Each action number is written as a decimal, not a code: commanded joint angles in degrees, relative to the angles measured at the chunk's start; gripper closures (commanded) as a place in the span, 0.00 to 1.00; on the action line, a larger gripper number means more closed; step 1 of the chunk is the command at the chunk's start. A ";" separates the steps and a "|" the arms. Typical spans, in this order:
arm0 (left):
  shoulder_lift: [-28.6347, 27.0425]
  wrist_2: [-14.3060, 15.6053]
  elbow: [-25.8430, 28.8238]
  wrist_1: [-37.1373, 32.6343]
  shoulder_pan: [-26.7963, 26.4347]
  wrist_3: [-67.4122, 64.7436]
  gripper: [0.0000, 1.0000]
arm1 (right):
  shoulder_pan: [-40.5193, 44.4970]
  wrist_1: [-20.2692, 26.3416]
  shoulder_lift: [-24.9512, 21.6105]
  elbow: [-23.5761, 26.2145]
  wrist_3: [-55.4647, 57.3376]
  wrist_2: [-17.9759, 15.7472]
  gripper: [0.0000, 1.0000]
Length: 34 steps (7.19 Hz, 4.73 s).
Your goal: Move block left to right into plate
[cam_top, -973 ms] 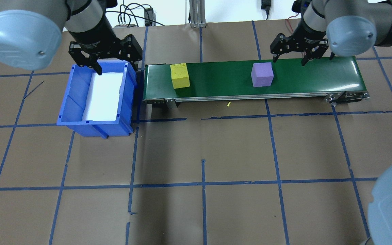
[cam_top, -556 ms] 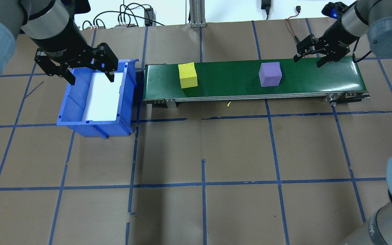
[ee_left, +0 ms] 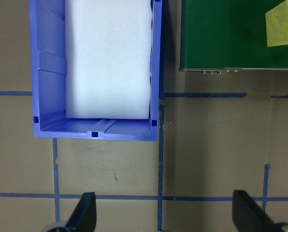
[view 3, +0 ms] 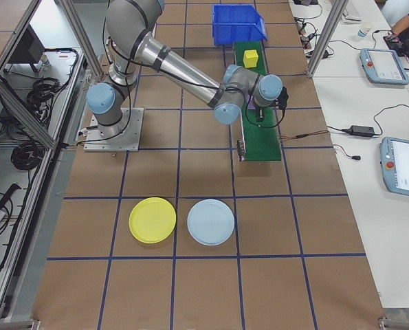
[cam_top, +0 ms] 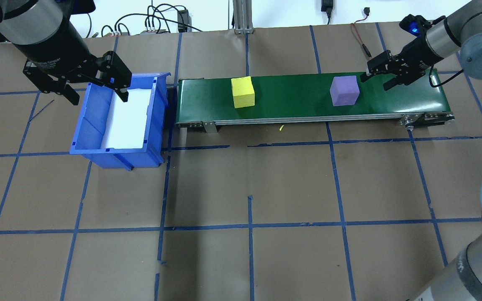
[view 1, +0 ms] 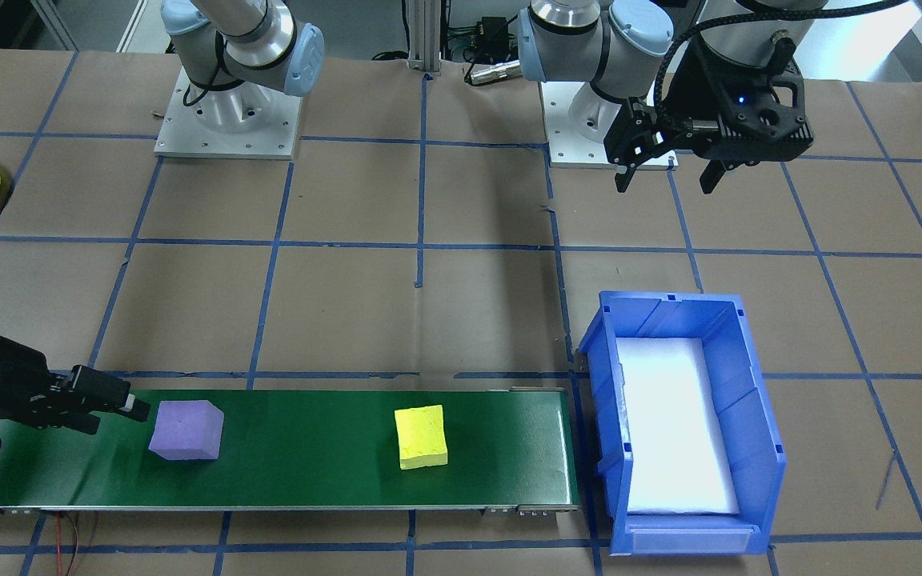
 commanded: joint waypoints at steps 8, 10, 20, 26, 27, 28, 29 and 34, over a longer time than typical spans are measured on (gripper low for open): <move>0.02 -0.45 1.38 1.12 2.02 4.98 0.00 | -0.09 -1.65 0.12 0.96 -0.01 0.04 0.00; 0.02 -0.46 1.29 1.12 2.10 4.98 0.00 | -0.10 -4.30 0.21 1.14 0.61 -0.76 0.00; 0.11 -0.02 1.29 1.12 2.10 5.06 0.00 | -7.43 -5.79 -2.06 0.08 2.57 -24.03 0.69; 0.11 -0.46 1.21 1.12 2.10 5.06 0.00 | -36.98 -5.27 2.12 -0.29 -33.29 -24.04 0.66; 0.11 -0.46 1.21 1.12 2.10 5.06 0.00 | -39.45 -5.09 3.80 0.86 -33.84 -23.87 0.63; 0.11 -0.55 1.21 1.12 2.10 5.06 0.00 | -39.90 -5.09 4.42 1.13 -33.93 -23.61 0.55; 0.11 -0.55 1.12 1.12 2.10 5.06 0.00 | -39.91 -5.09 4.52 1.57 -33.58 -24.04 0.27; 0.11 -0.55 1.12 1.12 2.10 5.06 0.00 | -37.73 -4.65 -0.81 0.61 -30.77 -23.17 0.01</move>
